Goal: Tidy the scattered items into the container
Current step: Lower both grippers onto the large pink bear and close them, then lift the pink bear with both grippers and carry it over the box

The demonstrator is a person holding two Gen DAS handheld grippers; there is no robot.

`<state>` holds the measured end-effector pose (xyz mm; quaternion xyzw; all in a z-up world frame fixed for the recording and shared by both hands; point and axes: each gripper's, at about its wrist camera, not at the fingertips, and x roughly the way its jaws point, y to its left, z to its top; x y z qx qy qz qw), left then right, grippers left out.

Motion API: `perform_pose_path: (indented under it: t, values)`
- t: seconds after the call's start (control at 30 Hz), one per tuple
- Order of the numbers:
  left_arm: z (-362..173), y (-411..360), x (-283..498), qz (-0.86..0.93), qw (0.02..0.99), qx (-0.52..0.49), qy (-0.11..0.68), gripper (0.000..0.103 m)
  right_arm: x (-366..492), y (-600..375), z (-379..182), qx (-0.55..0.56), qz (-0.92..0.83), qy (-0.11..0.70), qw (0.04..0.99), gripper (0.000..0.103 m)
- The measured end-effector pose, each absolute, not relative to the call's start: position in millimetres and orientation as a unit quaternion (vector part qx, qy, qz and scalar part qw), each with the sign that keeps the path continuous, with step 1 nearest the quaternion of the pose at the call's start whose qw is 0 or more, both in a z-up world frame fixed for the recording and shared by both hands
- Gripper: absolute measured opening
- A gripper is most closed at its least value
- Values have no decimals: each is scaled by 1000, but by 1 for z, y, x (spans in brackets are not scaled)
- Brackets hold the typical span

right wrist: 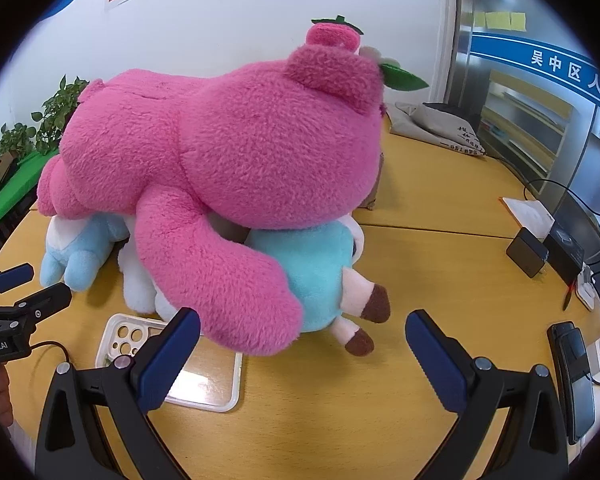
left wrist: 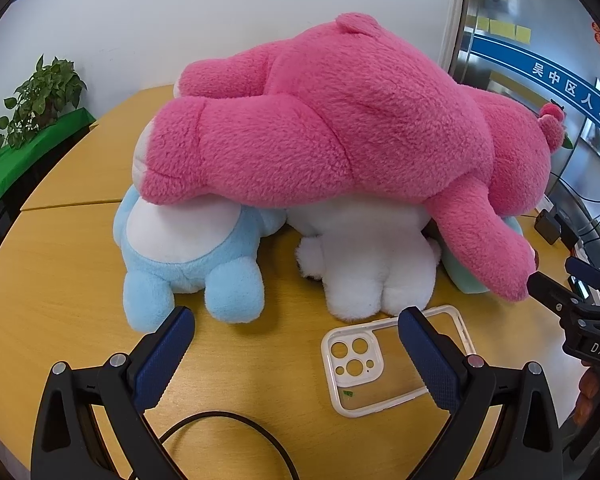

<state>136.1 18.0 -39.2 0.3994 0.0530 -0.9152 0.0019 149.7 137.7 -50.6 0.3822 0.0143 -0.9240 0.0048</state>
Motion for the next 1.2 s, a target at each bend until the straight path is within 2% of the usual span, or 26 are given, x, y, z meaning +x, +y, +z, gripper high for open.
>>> perform_pose_path:
  t: [0.27,0.5,0.63,0.8,0.93,0.97,1.0,1.03,1.13,1.2]
  values:
    - [-24,14,130,-913,-16,402,67,103,145,143,-44,384,-923,1,18,102]
    - [37,-1,101,-923,-31,376,70,103,116,169,7,365,-924,-94,66,102]
    - [60,-7,61,-924,-36,375,64,103,78,181,25,360,-924,-101,76,103]
    - [37,-4,-7,-891,-98,435,88,103,17,196,3,403,-902,-136,79,102]
    - [18,-21,-32,-855,-151,471,157,101,-2,204,-14,413,-890,-166,101,101]
    - [18,-22,-32,-851,-165,471,161,95,-2,202,-14,410,-891,-160,114,97]
    - [18,-22,-32,-848,-176,473,163,87,-1,200,-13,405,-892,-153,128,83]
    - [18,-22,-31,-845,-181,475,164,85,0,197,-12,403,-894,-146,129,78]
    - [25,-18,-27,-847,-190,473,152,74,3,187,-9,394,-903,-124,121,64]
    - [30,-17,-24,-849,-192,469,149,68,6,182,-5,388,-907,-117,116,59]
